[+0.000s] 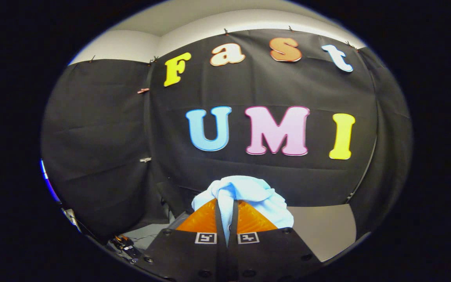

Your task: Put the clothes into the washing machine and then close the washing machine lid.

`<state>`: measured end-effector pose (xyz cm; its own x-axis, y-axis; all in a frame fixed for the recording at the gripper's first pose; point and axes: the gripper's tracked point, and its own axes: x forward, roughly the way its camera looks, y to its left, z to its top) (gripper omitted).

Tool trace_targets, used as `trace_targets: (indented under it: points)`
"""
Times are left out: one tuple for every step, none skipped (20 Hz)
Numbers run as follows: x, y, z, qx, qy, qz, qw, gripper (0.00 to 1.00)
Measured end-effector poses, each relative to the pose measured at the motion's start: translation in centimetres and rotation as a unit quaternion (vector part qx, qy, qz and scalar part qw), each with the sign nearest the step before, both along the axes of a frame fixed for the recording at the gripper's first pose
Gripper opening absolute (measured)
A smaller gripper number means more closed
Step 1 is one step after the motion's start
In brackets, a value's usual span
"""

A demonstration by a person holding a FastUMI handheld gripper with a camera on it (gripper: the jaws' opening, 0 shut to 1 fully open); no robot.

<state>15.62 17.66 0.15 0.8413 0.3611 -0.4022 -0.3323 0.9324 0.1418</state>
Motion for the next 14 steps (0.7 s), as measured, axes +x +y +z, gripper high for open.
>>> trace_targets:
  points:
    - [-0.2,2.0,-0.7,0.003,0.007,0.018,1.0,0.05]
    - [-0.4,3.9,-1.3,0.004,0.015,0.036,0.999,0.05]
    - [-0.4,5.6,-1.9,0.007,0.022,0.05,0.998,0.05]
    - [-0.3,7.1,-2.5,0.009,0.027,0.062,0.998,0.05]
    - [-0.3,8.6,-3.0,0.009,0.032,0.074,0.997,0.05]
    - [-0.4,9.9,-3.6,0.008,0.035,0.085,0.996,0.05]
    - [-0.3,11.1,-4.2,0.006,0.038,0.094,0.995,0.05]
    - [-0.4,12.2,-4.9,0.002,0.04,0.103,0.994,0.05]
    - [-0.4,13.3,-5.7,-0.003,0.042,0.112,0.993,0.05]
    - [-0.2,14.3,-6.4,-0.007,0.044,0.121,0.992,0.05]
    - [-0.1,15.1,-7.2,-0.009,0.048,0.127,0.991,0.05]
    - [0.1,16.0,-8.1,-0.009,0.055,0.134,0.989,0.05]
    - [0.4,16.8,-9.0,-0.01,0.062,0.141,0.988,0.05]
    - [0.6,17.5,-9.8,-0.01,0.068,0.146,0.987,0.05]
